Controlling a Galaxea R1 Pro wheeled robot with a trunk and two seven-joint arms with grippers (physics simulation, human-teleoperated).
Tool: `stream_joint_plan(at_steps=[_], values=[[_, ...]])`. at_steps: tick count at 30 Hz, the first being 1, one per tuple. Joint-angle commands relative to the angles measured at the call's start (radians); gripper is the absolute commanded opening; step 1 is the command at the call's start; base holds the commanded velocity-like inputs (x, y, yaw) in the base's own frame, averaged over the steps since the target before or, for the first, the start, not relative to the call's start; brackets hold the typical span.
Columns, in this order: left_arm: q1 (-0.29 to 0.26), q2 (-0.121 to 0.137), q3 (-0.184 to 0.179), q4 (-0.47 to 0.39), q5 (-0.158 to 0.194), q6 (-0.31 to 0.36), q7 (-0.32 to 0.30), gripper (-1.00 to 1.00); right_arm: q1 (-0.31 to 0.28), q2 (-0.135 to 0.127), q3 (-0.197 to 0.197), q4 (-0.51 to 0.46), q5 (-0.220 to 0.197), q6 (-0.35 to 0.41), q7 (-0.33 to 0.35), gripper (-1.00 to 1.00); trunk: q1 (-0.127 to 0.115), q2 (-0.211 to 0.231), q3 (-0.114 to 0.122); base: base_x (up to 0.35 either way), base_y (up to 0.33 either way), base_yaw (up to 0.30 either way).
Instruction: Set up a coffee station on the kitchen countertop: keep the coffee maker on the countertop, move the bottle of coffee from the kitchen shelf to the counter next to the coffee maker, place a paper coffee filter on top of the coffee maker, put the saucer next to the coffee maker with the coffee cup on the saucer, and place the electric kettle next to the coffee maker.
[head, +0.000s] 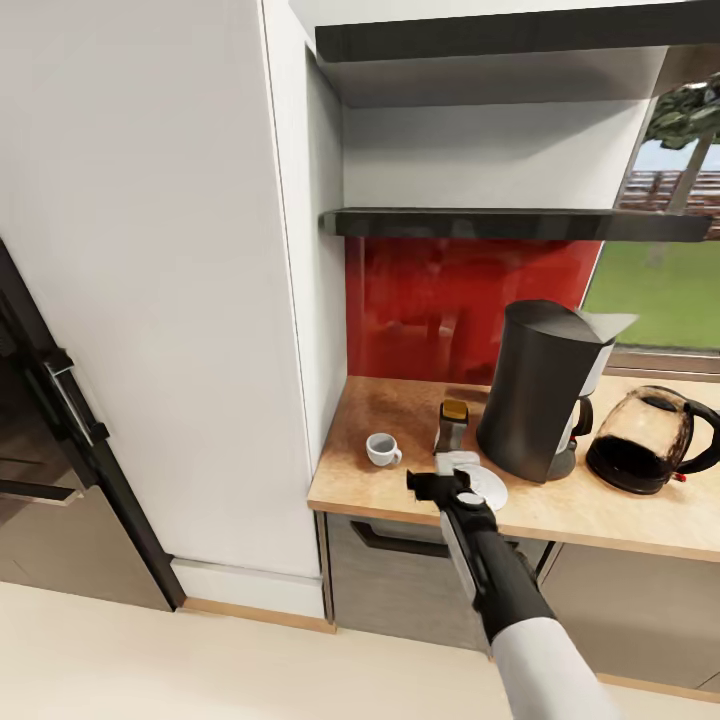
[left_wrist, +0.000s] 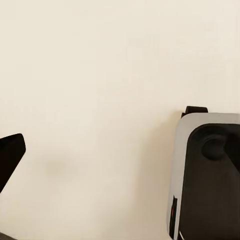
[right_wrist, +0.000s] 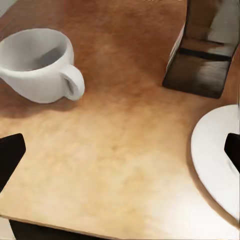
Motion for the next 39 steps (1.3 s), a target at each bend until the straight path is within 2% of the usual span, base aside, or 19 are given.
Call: stream_joint_plan(at_steps=[1, 7, 14, 19, 24, 32, 39], values=[[0.000, 0.000, -0.009, 0.000, 0.007, -0.002, 0.004, 1.00, -0.035, 0.000, 0.002, -0.003, 0.010, 0.078, -0.001, 1.00, 0.001, -0.002, -0.002, 0.000, 0.000, 0.000], [0.004, 0.000, -0.008, 0.000, 0.008, 0.000, 0.005, 1.00, -0.108, 0.000, 0.004, -0.010, 0.012, 0.273, -0.002, 1.00, 0.001, -0.002, -0.002, 0.000, 0.000, 0.000], [0.010, 0.000, -0.004, 0.011, 0.009, 0.003, 0.006, 1.00, -0.115, 0.000, -0.004, -0.010, 0.017, 0.371, -0.007, 1.00, 0.001, -0.002, -0.002, 0.001, 0.000, 0.000], [0.017, -0.004, 0.000, 0.039, 0.010, 0.010, -0.002, 1.00, -0.114, -0.024, -0.001, 0.000, 0.012, 0.399, -0.035, 1.00, 0.001, -0.002, -0.002, 0.000, 0.000, 0.000], [0.017, -0.004, -0.002, 0.050, 0.010, 0.011, -0.002, 1.00, -0.114, 0.000, 0.003, -0.024, 0.015, 0.379, -0.012, 1.00, 0.001, -0.002, -0.002, 0.000, 0.000, 0.000], [0.017, -0.004, -0.001, 0.054, 0.010, 0.012, -0.002, 1.00, -0.114, 0.000, 0.001, -0.031, 0.016, 0.371, -0.005, 1.00, 0.001, -0.002, -0.002, 0.000, 0.000, 0.014], [0.017, -0.004, -0.001, 0.055, 0.010, 0.012, -0.002, 1.00, -0.114, 0.000, 0.000, -0.031, 0.016, 0.371, -0.005, 1.00, 0.001, -0.002, -0.002, 0.000, 0.000, 0.229]])
